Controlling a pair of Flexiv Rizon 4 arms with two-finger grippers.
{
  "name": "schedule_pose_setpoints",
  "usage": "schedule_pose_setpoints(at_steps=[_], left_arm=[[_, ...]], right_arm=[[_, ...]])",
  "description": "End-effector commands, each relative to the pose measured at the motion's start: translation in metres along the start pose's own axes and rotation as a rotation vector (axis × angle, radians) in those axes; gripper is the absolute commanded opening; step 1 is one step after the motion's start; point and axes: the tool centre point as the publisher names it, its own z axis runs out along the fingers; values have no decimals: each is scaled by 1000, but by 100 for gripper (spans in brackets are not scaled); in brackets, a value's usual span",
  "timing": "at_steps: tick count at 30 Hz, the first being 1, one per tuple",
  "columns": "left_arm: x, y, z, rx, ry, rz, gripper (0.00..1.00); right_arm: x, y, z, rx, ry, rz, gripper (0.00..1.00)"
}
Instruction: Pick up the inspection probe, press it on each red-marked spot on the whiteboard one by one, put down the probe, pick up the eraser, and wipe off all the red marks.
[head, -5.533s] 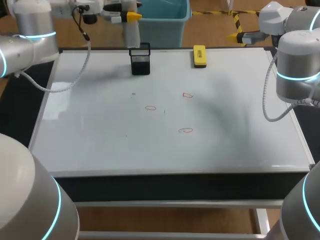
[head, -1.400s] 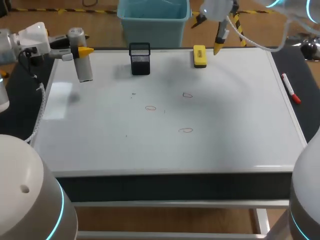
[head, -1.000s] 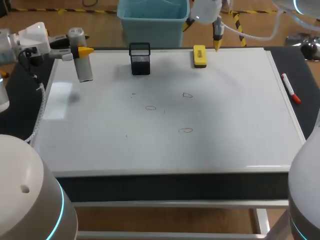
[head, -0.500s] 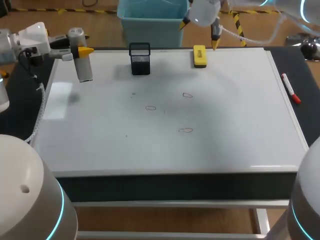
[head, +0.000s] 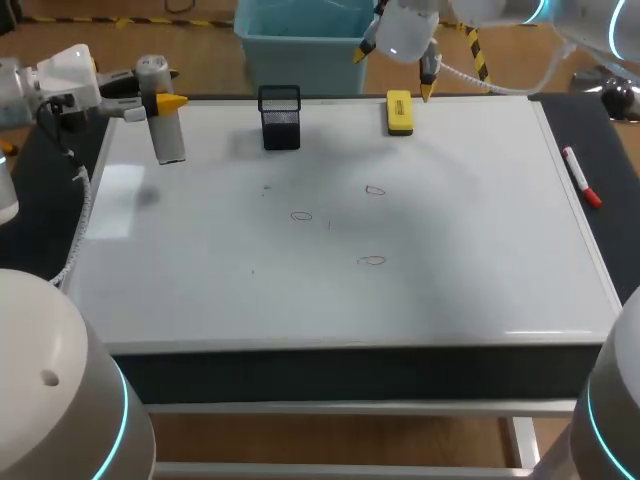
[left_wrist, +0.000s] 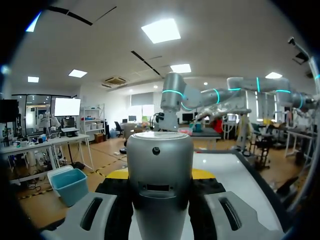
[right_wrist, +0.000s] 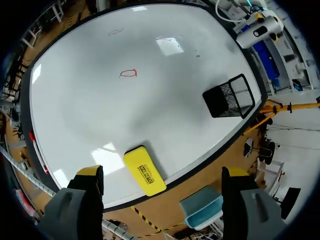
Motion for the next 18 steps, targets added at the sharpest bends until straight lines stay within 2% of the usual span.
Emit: schedule_pose_setpoints(at_steps=[1,6,8,12,18], left_arm=[[1,-1,0,1,-3,2,0],[1,-1,0,1,-3,2,0],[1,-1,0,1,-3,2,0],[1,-1,0,1,-3,2,0],[1,-1,0,1,-3,2,0]], right_arm=[[-2,-11,11,-50,42,-122,100],[4,-11,19,-49,70,-234,100],[6,-11,22,-33,106,-277,100],[10,-10,28,-6,118,-360,100],[22,-12,40,-21,121,-394,100]])
